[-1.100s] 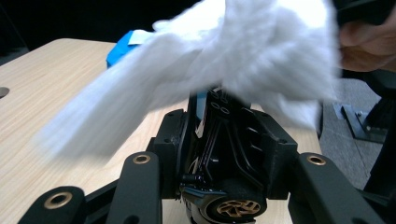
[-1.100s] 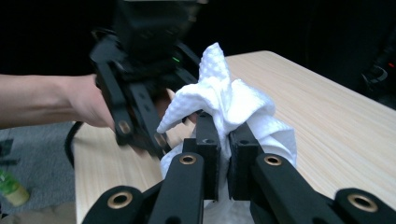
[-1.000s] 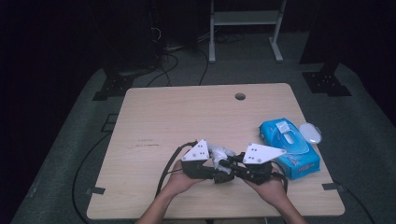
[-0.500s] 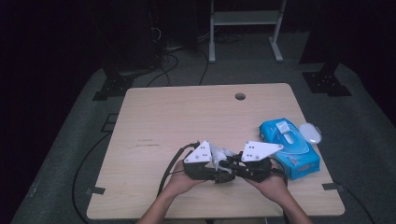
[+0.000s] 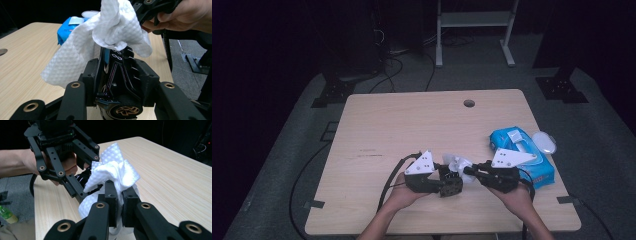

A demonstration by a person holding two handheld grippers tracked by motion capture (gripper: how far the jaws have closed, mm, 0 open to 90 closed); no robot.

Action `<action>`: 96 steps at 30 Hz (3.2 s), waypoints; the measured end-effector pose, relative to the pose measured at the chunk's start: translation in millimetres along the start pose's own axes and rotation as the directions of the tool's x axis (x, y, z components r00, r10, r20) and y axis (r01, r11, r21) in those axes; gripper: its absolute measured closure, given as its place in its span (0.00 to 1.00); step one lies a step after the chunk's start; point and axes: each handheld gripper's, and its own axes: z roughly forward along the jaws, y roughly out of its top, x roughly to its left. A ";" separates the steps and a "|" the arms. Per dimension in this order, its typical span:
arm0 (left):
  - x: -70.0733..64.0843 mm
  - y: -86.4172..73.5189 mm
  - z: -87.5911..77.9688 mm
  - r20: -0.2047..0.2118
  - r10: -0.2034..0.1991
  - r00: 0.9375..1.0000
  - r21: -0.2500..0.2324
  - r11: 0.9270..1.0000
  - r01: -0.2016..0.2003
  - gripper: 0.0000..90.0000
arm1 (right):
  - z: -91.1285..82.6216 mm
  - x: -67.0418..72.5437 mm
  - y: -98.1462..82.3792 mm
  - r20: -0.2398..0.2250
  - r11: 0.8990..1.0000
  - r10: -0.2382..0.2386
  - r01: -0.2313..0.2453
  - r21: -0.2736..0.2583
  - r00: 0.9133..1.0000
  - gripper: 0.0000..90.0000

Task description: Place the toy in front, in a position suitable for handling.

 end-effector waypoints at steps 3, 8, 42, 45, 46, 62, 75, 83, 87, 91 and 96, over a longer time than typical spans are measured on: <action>1.2 -0.3 -0.5 0.001 -0.004 1.000 0.001 1.000 0.004 0.65 | 1.6 2.7 2.4 0.002 1.000 -0.006 0.006 -0.005 1.000 0.94; 0.6 0.0 0.0 0.002 -0.005 1.000 -0.001 1.000 0.005 0.65 | 12.5 12.2 12.7 -0.038 0.998 -0.057 0.056 -0.025 0.998 0.94; 4.3 -2.7 -6.1 -0.007 -0.006 1.000 0.005 1.000 0.006 0.64 | 17.0 5.0 12.3 -0.022 0.999 -0.038 0.037 -0.021 0.999 0.94; 4.6 -2.9 -5.8 -0.006 -0.006 1.000 0.004 1.000 0.006 0.64 | 12.4 0.3 6.3 -0.020 1.000 0.003 -0.004 -0.023 1.000 0.94; 3.9 -2.3 -4.9 -0.005 -0.005 1.000 0.004 1.000 0.005 0.64 | 12.7 1.8 6.8 -0.023 1.000 0.002 -0.002 -0.031 1.000 0.94; 3.8 -1.6 -4.9 -0.011 0.004 1.000 0.009 1.000 -0.004 0.64 | 17.9 3.7 12.7 -0.044 1.000 -0.013 0.012 -0.028 0.999 0.94; 4.1 -4.1 -6.5 -0.013 0.001 1.000 0.000 1.000 -0.001 0.64 | 22.5 9.0 14.8 -0.058 0.999 -0.023 0.021 -0.036 0.998 0.94; 0.9 -6.2 -2.5 -0.002 0.002 1.000 -0.001 1.000 -0.002 0.63 | 16.4 8.6 10.2 -0.045 0.999 -0.019 0.018 -0.033 0.999 0.94; -0.2 -6.5 -1.3 0.007 0.002 1.000 -0.004 1.000 -0.002 0.62 | 13.6 10.4 9.9 -0.034 0.999 -0.036 0.035 -0.026 0.999 0.94; -2.0 -9.3 0.3 0.009 0.006 1.000 0.020 1.000 -0.006 0.61 | 10.3 11.5 8.4 -0.031 0.999 -0.039 0.038 -0.024 0.999 0.94; -5.3 -25.0 2.3 0.014 -0.019 1.000 0.036 0.999 0.019 0.59 | 5.3 14.4 6.2 -0.032 0.999 -0.039 0.038 -0.026 0.999 0.94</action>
